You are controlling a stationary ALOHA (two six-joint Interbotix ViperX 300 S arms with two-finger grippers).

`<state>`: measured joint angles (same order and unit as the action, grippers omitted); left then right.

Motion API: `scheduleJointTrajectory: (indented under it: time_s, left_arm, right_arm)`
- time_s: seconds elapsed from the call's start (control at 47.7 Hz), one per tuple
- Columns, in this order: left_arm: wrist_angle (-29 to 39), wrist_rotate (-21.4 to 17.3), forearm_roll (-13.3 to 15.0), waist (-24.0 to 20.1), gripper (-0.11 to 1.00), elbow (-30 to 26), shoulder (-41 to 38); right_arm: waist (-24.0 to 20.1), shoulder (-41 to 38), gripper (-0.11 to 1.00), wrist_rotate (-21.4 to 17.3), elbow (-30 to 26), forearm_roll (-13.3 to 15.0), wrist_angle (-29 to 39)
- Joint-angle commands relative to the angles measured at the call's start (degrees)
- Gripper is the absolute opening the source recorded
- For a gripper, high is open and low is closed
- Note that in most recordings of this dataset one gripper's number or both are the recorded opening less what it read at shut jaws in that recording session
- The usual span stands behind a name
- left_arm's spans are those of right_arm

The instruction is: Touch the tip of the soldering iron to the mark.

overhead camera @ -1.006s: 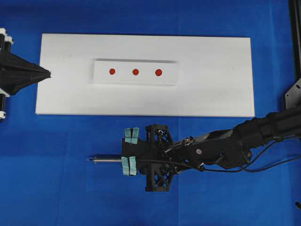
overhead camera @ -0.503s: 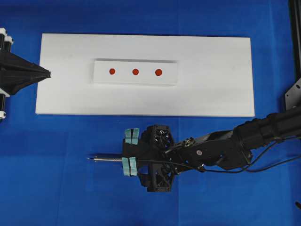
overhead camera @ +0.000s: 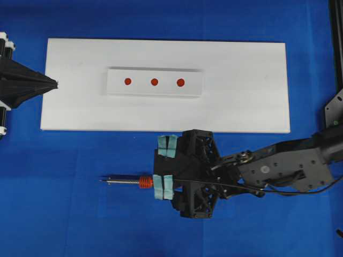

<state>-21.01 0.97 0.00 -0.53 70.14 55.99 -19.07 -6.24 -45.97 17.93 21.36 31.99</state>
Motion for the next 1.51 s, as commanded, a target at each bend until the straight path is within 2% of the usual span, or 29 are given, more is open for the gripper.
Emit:
scheduleJointTrajectory:
  time_s: [0.0,0.251,0.503,0.67,0.817,1.089,1.488]
  left_arm:
    - [-0.2,0.1,0.0,-0.1,0.02,-0.7,-0.2]
    - [-0.3,0.9,-0.1,-0.1,0.02,-0.7,-0.2]
    - [-0.2,1.0,0.0,-0.1,0.02,-0.7,-0.2]
    - [-0.3,1.0,0.0,-0.1,0.02,-0.7,-0.2]
    - [-0.2,1.0,0.0,-0.1,0.02,-0.6,-0.2]
    - [-0.3,1.0,-0.1,-0.1,0.02,-0.7,-0.2]
    - [-0.3,1.0,-0.1,-0.1,0.02,-0.6,-0.2]
  right_arm:
    - [0.1,1.8,0.9,0.0,-0.4,0.5,0.1]
    - [2.5,2.3,0.9,1.0,0.3,1.9,0.1]
    - [11.3,4.3,0.89,5.4,3.2,2.2,-0.4]
    - [17.8,5.8,0.89,10.1,5.1,2.0,-3.7]
    - [21.4,6.9,0.89,11.8,6.5,1.9,-6.5]
    - [22.1,12.0,0.89,11.9,11.1,1.9,-9.9]
    - [23.6,30.5,0.89,12.0,24.7,2.7,-14.9]
